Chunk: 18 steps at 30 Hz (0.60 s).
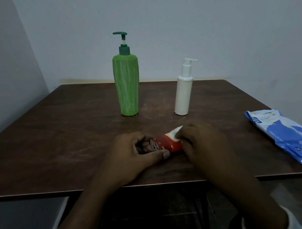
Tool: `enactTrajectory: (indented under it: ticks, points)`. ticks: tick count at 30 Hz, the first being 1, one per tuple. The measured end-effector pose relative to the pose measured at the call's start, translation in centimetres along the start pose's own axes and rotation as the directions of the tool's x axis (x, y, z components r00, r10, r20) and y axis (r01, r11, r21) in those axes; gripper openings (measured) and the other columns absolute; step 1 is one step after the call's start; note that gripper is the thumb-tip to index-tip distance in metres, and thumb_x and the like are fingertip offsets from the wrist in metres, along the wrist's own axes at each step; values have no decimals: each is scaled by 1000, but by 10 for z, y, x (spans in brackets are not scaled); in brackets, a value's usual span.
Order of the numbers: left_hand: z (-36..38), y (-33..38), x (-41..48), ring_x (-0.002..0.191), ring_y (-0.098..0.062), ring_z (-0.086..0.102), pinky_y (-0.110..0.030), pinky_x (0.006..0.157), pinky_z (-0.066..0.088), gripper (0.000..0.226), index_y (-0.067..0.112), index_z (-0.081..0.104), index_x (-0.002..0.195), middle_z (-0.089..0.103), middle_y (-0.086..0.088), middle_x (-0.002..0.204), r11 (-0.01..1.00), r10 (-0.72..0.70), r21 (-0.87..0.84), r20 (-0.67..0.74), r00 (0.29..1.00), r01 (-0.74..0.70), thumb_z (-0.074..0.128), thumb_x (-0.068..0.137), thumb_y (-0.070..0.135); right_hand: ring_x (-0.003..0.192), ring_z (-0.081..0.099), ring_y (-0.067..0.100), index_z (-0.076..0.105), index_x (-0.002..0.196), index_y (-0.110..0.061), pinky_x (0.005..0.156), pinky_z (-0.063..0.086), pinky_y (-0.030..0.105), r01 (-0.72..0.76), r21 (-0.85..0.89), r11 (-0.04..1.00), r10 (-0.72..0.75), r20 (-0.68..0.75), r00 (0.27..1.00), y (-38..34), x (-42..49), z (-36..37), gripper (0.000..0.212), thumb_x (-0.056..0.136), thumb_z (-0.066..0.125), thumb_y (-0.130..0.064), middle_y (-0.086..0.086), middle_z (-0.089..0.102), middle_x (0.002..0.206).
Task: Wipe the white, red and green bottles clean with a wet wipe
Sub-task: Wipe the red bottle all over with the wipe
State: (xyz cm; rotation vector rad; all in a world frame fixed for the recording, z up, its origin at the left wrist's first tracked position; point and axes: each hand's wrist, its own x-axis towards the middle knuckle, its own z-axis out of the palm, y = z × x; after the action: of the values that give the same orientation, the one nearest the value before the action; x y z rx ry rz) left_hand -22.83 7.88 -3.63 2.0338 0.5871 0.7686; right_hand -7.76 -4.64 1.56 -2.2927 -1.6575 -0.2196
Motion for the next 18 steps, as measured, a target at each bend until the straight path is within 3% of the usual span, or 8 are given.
enactTrajectory:
  ticks: [2,3,6,9,12,14,16,18]
  points:
    - [0,0,0,81,-3,73,-16,72,57,37,26,78,104,76,15,90,1000,0,16,2,1000,0,93,71,33,121,49,19,49,135,-22,105,40,34,-203,-97,974,222,254,941,19,15,-13,41,94,54,-21,4,52,134]
    - [0,0,0,80,-2,73,-14,71,56,37,27,78,104,76,17,89,1000,6,20,4,1000,-6,93,71,33,120,50,19,47,136,-21,104,41,35,-265,-119,957,290,303,908,28,19,-16,42,95,53,-20,6,52,134]
    - [1,2,1,79,0,72,-10,69,52,39,26,78,105,75,18,87,999,21,26,-14,1000,-20,93,71,34,111,54,19,53,131,-19,97,45,33,-360,-121,925,380,250,891,56,27,-21,39,93,56,-17,7,57,126]
    - [1,1,1,78,-4,73,-15,67,55,39,25,78,102,77,12,87,1000,15,28,-44,999,-13,92,70,42,104,57,20,59,123,-16,92,46,32,-422,-131,897,441,199,875,76,29,-23,35,88,61,-12,8,61,117]
    - [0,-2,3,63,-21,66,-38,57,52,52,15,73,80,69,-3,70,997,0,83,-74,997,6,82,72,66,82,56,16,68,110,-15,69,41,27,-370,41,928,372,-116,921,80,27,-28,26,88,60,-7,7,67,100]
    - [-1,-4,4,51,-18,49,-38,50,40,66,5,61,68,55,-8,58,994,12,111,-104,994,-1,73,79,69,73,53,11,72,101,-17,61,33,23,-272,164,948,312,-322,894,73,20,-35,19,87,61,-9,2,67,87]
    - [-3,-3,6,49,-9,40,-37,49,33,74,3,50,63,42,-4,53,988,30,156,-116,993,-12,64,85,71,72,59,9,73,96,-21,64,38,21,-175,267,948,277,-416,866,64,16,-42,16,86,63,-13,-5,67,79]
    - [-2,-3,9,50,-9,42,-43,52,38,75,3,49,63,45,-10,55,982,41,186,-118,992,-19,57,89,73,70,58,0,72,96,-23,64,37,4,-99,345,933,260,-458,850,53,11,-45,16,86,64,-12,-11,64,74]
